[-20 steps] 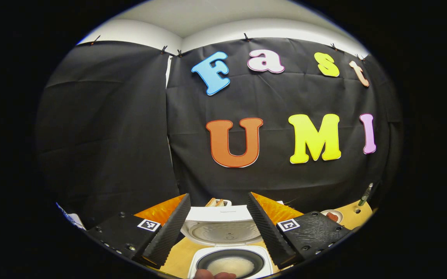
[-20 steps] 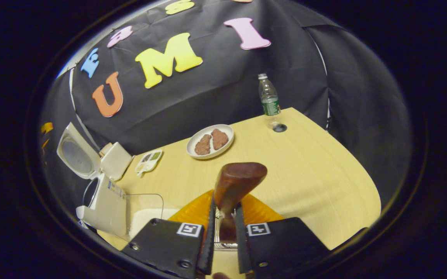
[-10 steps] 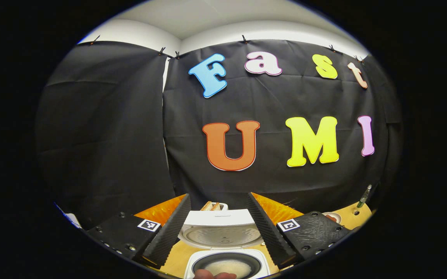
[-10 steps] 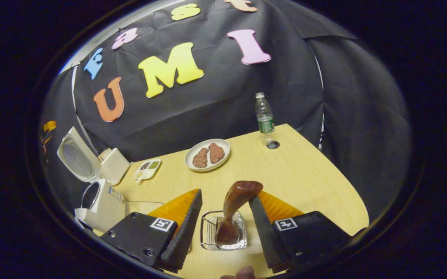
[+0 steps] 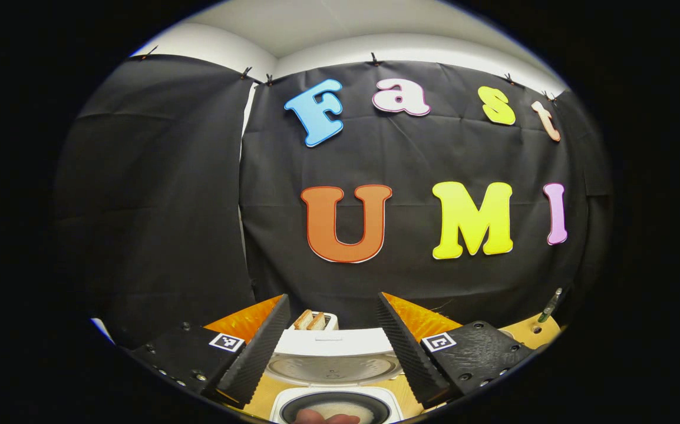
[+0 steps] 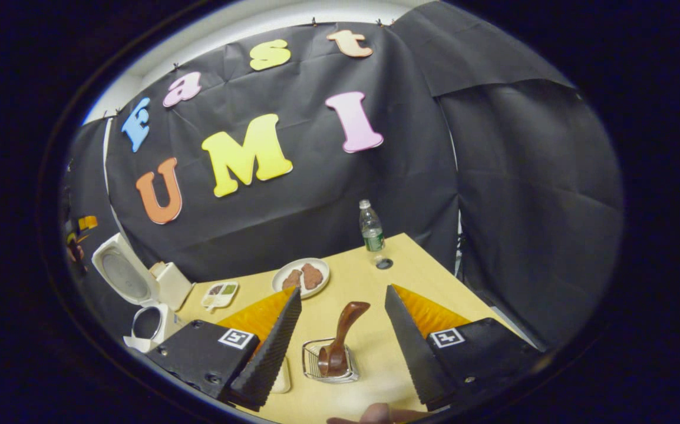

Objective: Close the left gripper, press the button to open the rice cooker; take a wooden spoon from the chopstick holder with the right hand, scoop a spoonful of rice and pour it into the rice cooker, then put the wooden spoon back into the chopstick holder.

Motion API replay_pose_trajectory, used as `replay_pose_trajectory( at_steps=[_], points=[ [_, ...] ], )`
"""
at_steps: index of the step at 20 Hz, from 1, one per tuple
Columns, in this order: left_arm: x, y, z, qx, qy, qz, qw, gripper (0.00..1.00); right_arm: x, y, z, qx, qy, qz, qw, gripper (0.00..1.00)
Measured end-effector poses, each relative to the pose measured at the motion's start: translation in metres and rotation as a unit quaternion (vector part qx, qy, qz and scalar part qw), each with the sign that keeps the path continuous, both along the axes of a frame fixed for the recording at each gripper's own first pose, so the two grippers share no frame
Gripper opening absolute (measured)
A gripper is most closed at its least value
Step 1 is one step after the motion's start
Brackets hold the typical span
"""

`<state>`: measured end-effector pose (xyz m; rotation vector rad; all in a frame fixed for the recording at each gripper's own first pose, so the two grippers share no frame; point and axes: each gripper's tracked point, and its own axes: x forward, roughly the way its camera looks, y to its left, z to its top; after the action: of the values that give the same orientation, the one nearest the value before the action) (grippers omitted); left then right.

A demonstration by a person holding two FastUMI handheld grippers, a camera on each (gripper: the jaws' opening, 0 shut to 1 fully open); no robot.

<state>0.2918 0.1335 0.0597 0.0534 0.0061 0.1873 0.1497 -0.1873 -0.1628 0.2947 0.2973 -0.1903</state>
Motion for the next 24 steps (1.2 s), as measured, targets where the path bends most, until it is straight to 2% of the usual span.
replay_pose_trajectory(
  at_steps=[6,17,21,24],
  points=[
    [0.019,0.010,-0.010,-0.009,0.009,0.001,1.000,0.94,-0.032,0.007,0.020,-0.004,-0.010,-0.022,1.000,0.93],
    [0.052,0.019,-0.034,-0.020,0.040,-0.009,0.999,0.94,-0.086,0.005,0.010,0.009,0.014,-0.074,0.997,0.94],
    [0.055,0.018,-0.038,-0.023,0.046,-0.012,0.999,0.94,-0.092,0.003,0.019,0.000,0.009,-0.080,0.997,0.94],
    [0.055,0.009,-0.057,-0.040,0.082,-0.028,0.995,0.94,-0.092,0.012,0.024,-0.003,0.006,-0.068,0.998,0.94]
  ],
)
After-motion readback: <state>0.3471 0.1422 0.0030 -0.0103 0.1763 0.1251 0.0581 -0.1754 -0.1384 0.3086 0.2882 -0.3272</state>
